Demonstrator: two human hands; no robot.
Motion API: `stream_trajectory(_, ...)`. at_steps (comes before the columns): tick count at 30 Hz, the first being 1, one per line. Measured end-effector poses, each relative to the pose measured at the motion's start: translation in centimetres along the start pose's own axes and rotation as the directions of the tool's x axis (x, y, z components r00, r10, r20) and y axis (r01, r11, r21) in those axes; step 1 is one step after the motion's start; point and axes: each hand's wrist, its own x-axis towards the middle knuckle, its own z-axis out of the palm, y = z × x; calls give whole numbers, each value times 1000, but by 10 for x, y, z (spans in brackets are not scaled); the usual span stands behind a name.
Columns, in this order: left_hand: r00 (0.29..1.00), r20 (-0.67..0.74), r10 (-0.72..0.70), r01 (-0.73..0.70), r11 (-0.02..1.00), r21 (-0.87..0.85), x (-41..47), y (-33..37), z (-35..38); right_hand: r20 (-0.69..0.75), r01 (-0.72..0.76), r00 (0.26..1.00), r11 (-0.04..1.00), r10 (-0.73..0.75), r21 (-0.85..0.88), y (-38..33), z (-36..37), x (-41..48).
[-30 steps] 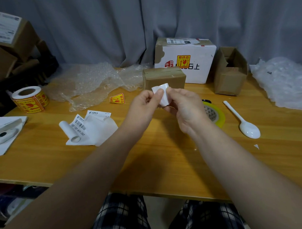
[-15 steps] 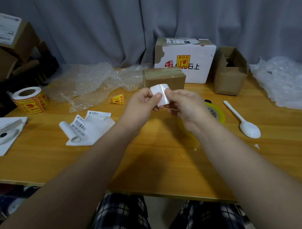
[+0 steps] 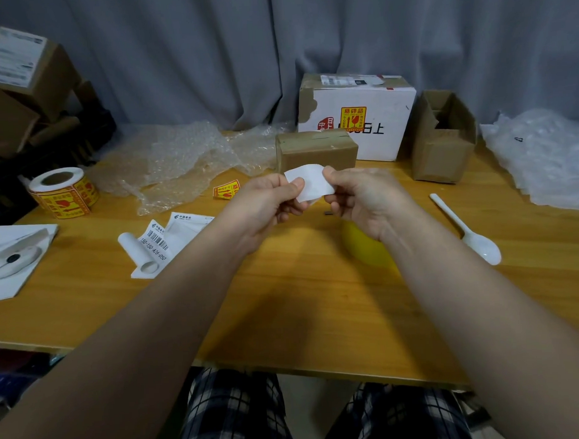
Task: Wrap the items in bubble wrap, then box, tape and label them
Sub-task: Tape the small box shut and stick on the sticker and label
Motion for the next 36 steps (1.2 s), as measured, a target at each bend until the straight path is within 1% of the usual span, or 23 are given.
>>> stream_trajectory(11, 999, -8, -35, 35, 999, 23, 0, -3, -12, -61, 6, 998, 1000, -4, 27, -4, -9, 5)
stream_trajectory(15, 1000, -13, -27, 28, 997, 77, 4, -7, -12, -99, 17, 995, 1000, -16, 3, 0, -7, 6)
stream_trajectory(17, 998, -49, -40, 44, 996, 82, 7, -8, -15, -151, 11, 988, 998, -1, 65, 0, -11, 9)
stream_trajectory(19, 986, -152, -70, 84, 993, 85, 8, -12, -32, -281, 47, 960, 979, 11, 197, -8, -29, 16)
stream_trajectory(20, 975, -211, -74, 101, 988, 119, 8, -16, -43, -351, 84, 937, 973, -3, 216, -13, -41, 19)
stream_trajectory(21, 967, -247, -57, 103, 979, 176, 8, -18, -53, -385, 115, 922, 976, -35, 187, -18, -50, 22)
stream_trajectory(22, 968, -251, -25, 88, 966, 244, 9, -20, -58, -375, 129, 925, 981, -66, 146, -19, -53, 23)
stream_trajectory(23, 973, -231, 8, 65, 950, 306, 9, -19, -58, -330, 133, 939, 986, -92, 104, -19, -51, 22)
stream_trajectory(25, 983, -174, 57, 16, 922, 388, 12, -15, -46, -190, 131, 974, 991, -126, 16, -14, -35, 17)
stream_trajectory(26, 985, -155, 72, -3, 915, 403, 13, -13, -39, -125, 135, 982, 990, -139, -43, -12, -26, 13)
stream_trajectory(28, 984, -147, 96, -30, 918, 396, 14, -11, -33, -58, 160, 984, 978, -169, -136, -9, -17, 7)
stream_trajectory(30, 975, -176, 138, -56, 913, 405, 15, -13, -34, -19, 184, 982, 975, -188, -127, -7, -19, 6)
stream_trajectory(31, 963, -203, 180, -63, 877, 476, 16, -14, -36, 4, 189, 982, 976, -190, -107, -6, -20, 6)
stream_trajectory(33, 934, -219, 282, -59, 726, 685, 18, -15, -38, 60, 194, 980, 979, -190, -65, -5, -20, 5)
stream_trajectory(34, 935, -185, 302, -58, 646, 761, 21, -16, -39, 85, 191, 979, 981, -187, -42, -4, -19, 4)
stream_trajectory(35, 952, -135, 274, -47, 569, 821, 23, -17, -40, 106, 190, 977, 982, -187, -22, -4, -19, 4)
stream_trajectory(36, 975, -94, 201, -18, 493, 870, 25, -19, -40, 120, 188, 975, 982, -187, -4, -4, -18, 3)
